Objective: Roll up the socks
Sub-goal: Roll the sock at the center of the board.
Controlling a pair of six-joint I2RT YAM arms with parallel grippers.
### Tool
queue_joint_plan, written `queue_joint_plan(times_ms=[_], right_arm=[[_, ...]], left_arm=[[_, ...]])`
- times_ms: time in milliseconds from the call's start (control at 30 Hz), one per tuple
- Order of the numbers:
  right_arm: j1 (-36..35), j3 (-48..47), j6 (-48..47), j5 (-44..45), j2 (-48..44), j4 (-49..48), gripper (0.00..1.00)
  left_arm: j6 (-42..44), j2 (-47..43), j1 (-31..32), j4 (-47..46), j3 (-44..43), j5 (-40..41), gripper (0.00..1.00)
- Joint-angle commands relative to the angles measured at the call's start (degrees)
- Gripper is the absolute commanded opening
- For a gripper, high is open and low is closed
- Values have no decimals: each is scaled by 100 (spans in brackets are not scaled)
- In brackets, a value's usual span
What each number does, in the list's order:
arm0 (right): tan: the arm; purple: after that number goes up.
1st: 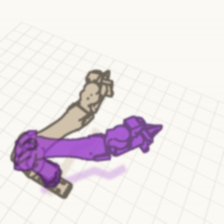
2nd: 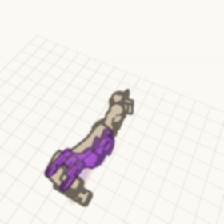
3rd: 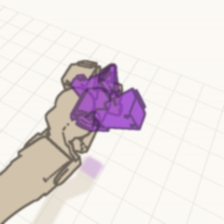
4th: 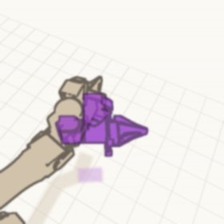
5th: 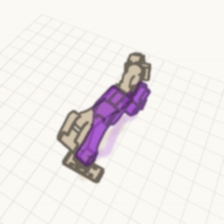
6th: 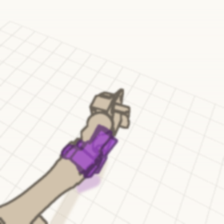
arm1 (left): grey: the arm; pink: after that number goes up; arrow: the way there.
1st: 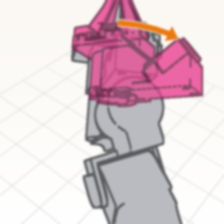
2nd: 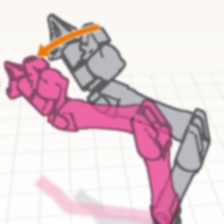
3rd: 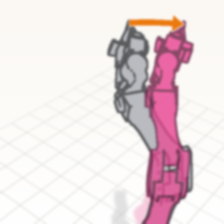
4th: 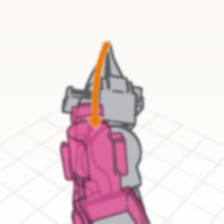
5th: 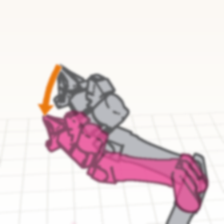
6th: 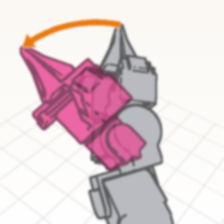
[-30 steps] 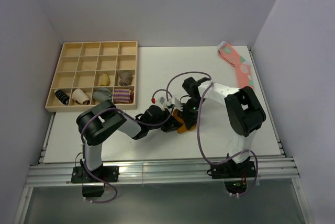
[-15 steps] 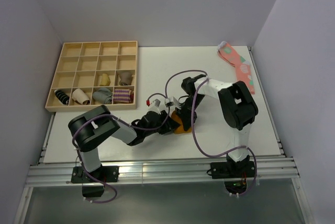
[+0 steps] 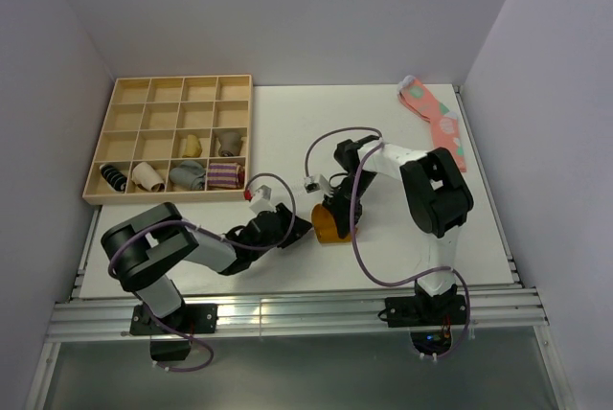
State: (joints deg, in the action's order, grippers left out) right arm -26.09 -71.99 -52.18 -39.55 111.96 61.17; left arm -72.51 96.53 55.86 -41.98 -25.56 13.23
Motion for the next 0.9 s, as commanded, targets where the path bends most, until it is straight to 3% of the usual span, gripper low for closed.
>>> queue_joint_plan(times_ms=[0,233,500,733,867], right_arm=[[69,44,121,598,141,27,6],[51,-271,217,747,405,211,6],[-116,-482,323,774,432,413,7],[-318,-746,393,809,458,659,7],[-362,-764,420,826,511,686,7]], left_arm=[[236,-73,-5,815,472,680,46],[1475,-170,347,339,342,944,44],[2601,-109,778,-1161,622,814,42],[2778,498,787,-788,78,680,37],[2672,770,787,-356,-352,751,29]])
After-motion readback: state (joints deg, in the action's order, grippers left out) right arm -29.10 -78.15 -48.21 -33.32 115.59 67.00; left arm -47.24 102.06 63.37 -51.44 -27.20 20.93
